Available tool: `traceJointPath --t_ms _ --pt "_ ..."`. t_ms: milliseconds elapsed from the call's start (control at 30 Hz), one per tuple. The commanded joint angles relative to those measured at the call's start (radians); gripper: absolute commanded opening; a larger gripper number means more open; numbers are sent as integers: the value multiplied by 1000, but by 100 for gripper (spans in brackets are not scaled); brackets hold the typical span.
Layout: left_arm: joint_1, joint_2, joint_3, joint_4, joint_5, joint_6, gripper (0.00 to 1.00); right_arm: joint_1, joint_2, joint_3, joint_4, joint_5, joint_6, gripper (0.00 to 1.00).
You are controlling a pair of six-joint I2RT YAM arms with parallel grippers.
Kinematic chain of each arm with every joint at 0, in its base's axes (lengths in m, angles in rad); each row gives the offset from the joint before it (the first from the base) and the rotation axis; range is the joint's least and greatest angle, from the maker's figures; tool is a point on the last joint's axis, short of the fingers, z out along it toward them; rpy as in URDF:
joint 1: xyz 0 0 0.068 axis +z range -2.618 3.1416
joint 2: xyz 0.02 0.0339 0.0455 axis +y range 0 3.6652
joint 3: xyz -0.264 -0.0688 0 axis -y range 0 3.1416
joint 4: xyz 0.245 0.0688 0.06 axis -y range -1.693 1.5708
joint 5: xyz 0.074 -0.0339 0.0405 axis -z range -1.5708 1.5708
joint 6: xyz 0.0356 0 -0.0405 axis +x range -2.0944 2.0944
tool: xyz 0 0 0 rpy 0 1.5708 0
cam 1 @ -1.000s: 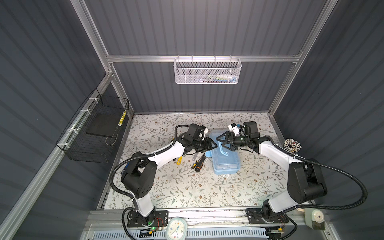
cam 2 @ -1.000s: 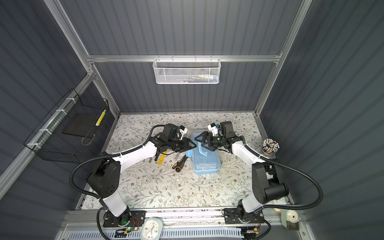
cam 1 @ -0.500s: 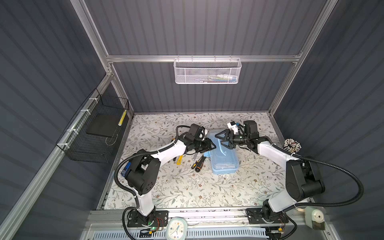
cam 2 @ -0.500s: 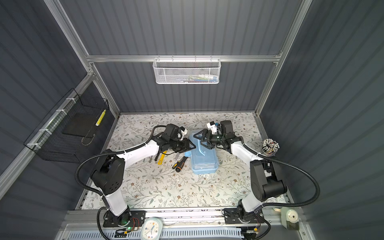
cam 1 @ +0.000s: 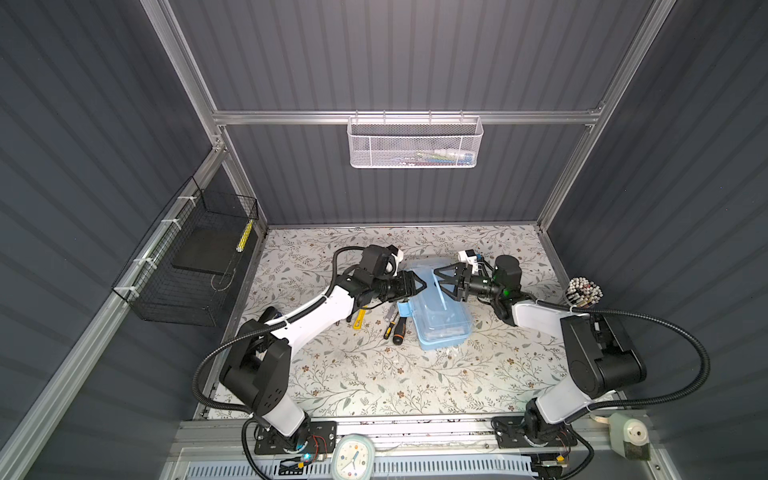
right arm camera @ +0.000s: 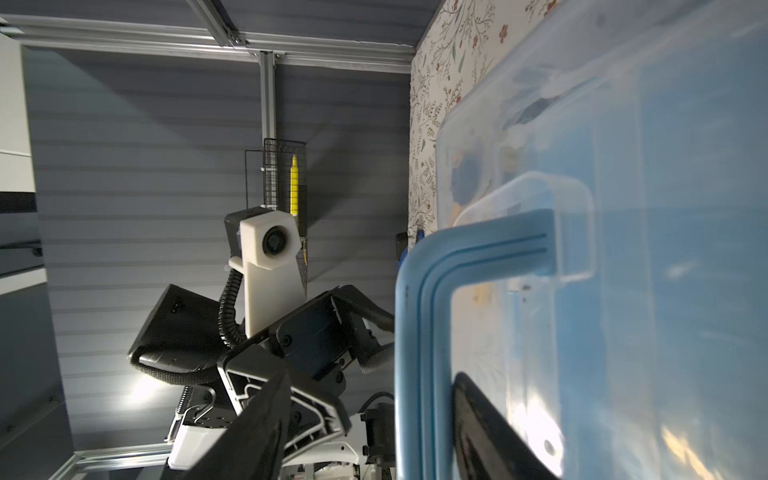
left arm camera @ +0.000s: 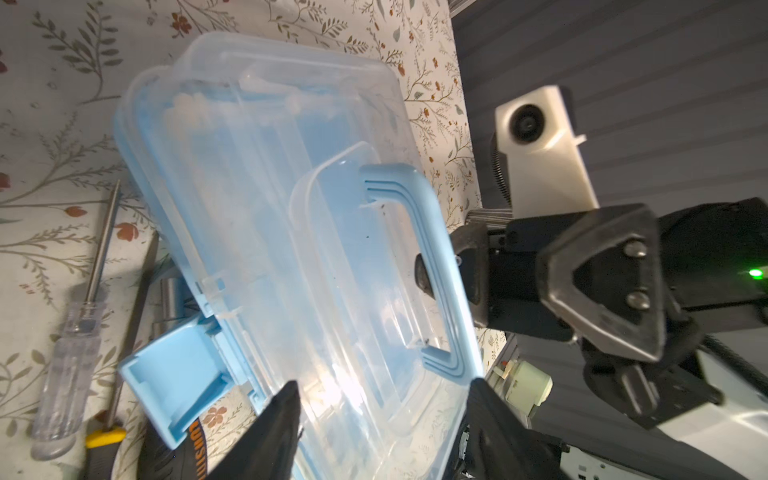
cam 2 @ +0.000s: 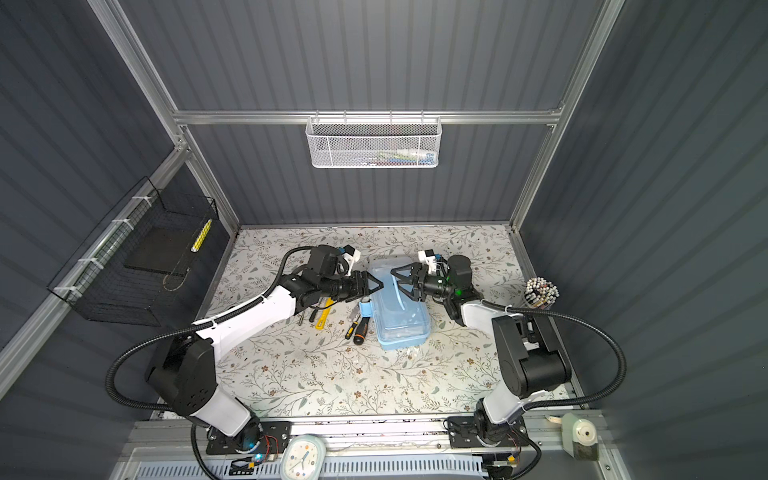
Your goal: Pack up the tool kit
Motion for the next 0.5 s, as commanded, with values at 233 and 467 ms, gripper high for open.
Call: traceJointPath --t_ms 233,467 --pt "15 -73 -90 24 -38 -36 86 -43 -16 -24 277 -24 140 58" --pt "16 -72 -163 144 -37 -115 98 -52 -2 -46 346 -24 178 58"
